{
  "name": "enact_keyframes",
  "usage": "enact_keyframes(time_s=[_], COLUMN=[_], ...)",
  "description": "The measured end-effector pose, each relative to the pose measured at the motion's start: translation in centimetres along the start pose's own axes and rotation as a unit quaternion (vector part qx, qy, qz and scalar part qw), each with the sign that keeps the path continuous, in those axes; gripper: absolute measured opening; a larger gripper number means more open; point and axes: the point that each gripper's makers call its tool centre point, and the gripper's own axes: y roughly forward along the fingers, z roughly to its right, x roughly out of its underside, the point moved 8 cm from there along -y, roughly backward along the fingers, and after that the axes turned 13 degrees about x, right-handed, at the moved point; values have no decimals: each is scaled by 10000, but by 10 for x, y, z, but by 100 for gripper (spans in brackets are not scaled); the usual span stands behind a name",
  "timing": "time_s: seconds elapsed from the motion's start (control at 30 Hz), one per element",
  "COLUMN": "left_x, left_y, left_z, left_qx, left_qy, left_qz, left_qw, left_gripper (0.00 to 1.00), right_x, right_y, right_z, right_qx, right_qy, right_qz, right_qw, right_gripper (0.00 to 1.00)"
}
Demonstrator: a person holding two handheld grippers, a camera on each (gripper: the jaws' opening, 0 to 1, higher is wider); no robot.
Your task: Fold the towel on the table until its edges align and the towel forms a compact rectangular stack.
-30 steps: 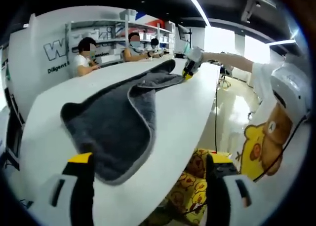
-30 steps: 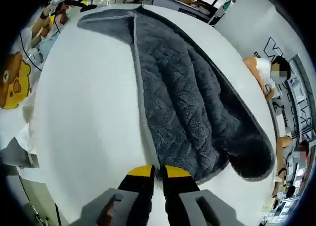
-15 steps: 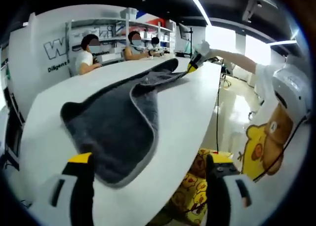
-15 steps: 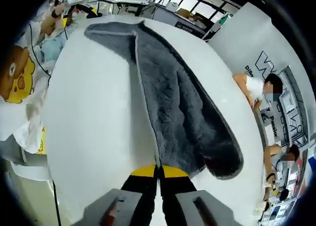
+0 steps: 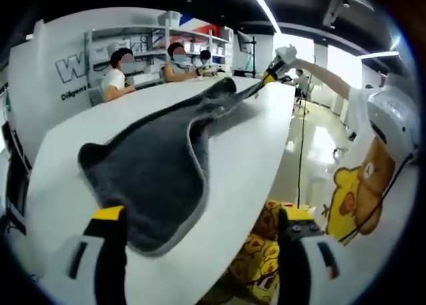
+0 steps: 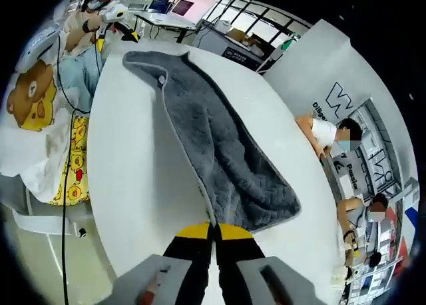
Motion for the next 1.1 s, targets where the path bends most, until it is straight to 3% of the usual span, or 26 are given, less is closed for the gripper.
enact_keyframes(time_s=[0.23,0.43,0.6,0.8,0.87,1.03,1.1], left_x=[0,1,1,0,1,1,1], left_y=[0,2,3,5,5,6,7], left_z=[2,3,4,6,6,5,5], left_qx=[9,20,29,62,66,72,94], left_qy=[15,7,8,24,25,21,18], left_qz=[12,-20,-43,-64,-64,-31,-18], left_qw=[10000,10000,10000,10000,10000,10000,10000], left_gripper=[99,99,99,99,99,99,99], right_x=[51,97,108,115,117,124,125], right_y=[-27,-11,11,15,11,3,-5], right_z=[-8,-37,-69,-74,-74,-74,-71], right_qx=[-208,-312,-606,-578,-641,-546,-258], right_qy=[287,400,334,607,885,1003,1178], right_qz=[30,-269,-417,-413,-433,-535,-397], right_qw=[9994,9984,9967,9956,9931,9920,9919], right_gripper=[2,2,2,4,9,22,27])
